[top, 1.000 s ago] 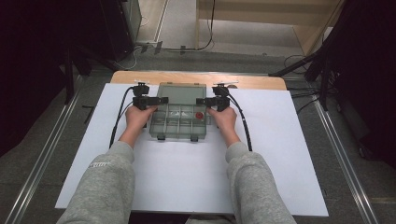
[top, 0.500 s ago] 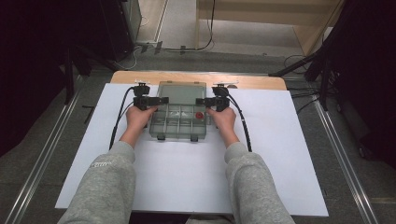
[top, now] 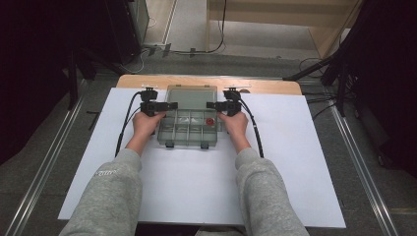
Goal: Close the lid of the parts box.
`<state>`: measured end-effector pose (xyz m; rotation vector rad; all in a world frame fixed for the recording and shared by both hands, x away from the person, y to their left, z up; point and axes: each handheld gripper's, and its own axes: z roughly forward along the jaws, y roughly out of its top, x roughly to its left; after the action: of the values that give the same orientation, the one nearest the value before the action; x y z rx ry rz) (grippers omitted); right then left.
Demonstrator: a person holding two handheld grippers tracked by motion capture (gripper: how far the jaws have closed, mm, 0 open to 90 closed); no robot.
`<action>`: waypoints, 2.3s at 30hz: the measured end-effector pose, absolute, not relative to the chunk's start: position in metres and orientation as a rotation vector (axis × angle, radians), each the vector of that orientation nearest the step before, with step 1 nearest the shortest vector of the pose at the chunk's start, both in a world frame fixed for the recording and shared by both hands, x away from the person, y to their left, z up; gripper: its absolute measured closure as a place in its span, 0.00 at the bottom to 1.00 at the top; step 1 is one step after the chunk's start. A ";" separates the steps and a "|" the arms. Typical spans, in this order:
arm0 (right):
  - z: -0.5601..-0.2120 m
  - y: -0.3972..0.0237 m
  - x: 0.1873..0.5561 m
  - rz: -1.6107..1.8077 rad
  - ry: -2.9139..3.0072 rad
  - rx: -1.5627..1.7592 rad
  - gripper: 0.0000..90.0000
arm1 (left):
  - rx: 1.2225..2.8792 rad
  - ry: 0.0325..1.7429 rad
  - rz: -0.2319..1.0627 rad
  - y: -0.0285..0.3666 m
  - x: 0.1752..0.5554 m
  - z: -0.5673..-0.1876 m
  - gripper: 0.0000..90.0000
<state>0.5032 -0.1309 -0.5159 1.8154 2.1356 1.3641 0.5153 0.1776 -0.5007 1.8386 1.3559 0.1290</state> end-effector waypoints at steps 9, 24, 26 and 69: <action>-0.517 -0.131 0.504 1.395 2.117 1.829 0.54 | 1.837 1.344 0.129 0.178 0.515 -0.501 0.40; -0.509 -0.136 0.503 1.421 2.099 1.810 0.67 | 1.845 1.312 0.135 0.177 0.514 -0.499 0.46; -0.506 -0.137 0.503 1.412 2.099 1.792 0.69 | 1.847 1.309 0.141 0.177 0.513 -0.498 0.47; -0.482 -0.136 0.508 1.434 2.118 1.660 0.63 | 1.824 1.257 0.146 0.187 0.513 -0.484 0.61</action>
<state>0.5082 -0.1361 -0.4821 1.6595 2.1177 1.4338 0.5134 0.1874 -0.4842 1.8235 1.2569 0.1458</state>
